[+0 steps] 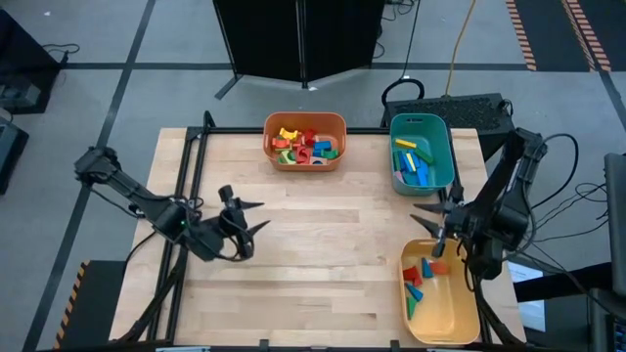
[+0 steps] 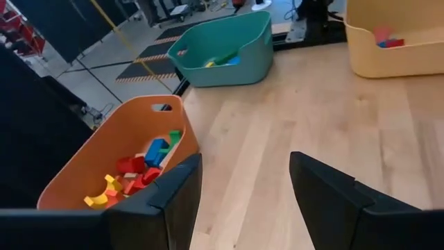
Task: Sort blocks by size
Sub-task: Return to Home Position
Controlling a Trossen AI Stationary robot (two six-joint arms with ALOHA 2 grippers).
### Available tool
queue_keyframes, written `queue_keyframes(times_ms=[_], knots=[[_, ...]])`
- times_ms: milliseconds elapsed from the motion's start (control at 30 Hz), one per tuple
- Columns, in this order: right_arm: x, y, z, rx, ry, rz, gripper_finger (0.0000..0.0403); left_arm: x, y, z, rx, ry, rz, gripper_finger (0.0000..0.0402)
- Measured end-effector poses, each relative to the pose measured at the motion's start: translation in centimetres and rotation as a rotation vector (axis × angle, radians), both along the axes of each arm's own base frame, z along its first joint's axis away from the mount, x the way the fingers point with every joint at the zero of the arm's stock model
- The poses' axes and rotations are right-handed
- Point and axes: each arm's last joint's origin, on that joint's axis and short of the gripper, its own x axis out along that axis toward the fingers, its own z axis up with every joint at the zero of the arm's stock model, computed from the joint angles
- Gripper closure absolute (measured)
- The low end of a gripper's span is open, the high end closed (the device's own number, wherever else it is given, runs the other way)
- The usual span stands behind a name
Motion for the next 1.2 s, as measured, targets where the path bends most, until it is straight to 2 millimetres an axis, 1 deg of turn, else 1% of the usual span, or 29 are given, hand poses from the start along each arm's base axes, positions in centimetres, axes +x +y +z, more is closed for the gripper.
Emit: queue_keyframes(times_ms=[100,200,500,700,833,967,1100,1200], knots=[[-0.3,-0.5,-1.0,0.026,-0.025,-0.005,0.0291,-0.4,1.1,-0.4,-0.018,-0.02,0.009,0.0185],[-0.4,-0.8,-1.7,0.052,-0.043,-0.001,0.0292,-0.8,2.2,-1.3,-0.045,-0.045,-0.006,0.0185],[-0.5,-1.1,-2.6,0.078,-0.075,0.003,0.0292,-1.8,5.4,-4.5,-0.102,-0.206,-0.108,0.0185],[0.0,-1.7,-4.1,0.082,-0.077,-0.069,0.0302,-2.3,7.7,-7.2,-0.131,-0.265,-0.121,0.0185],[0.5,-2.0,-5.0,0.095,-0.084,-0.117,0.0309,-2.4,8.9,-8.4,-0.154,-0.286,-0.136,0.0185],[1.3,-1.6,-5.4,0.131,-0.089,-0.112,0.0309,-2.3,9.8,-8.5,-0.174,-0.283,-0.162,0.0185],[2.5,-1.1,-5.4,0.132,-0.082,-0.045,0.031,-2.3,10.4,-8.5,-0.18,-0.28,-0.176,0.0185],[3.6,-1.3,-5.1,0.124,-0.109,0.011,0.031,-2.3,10.8,-8.5,-0.183,-0.283,-0.172,0.0185]])
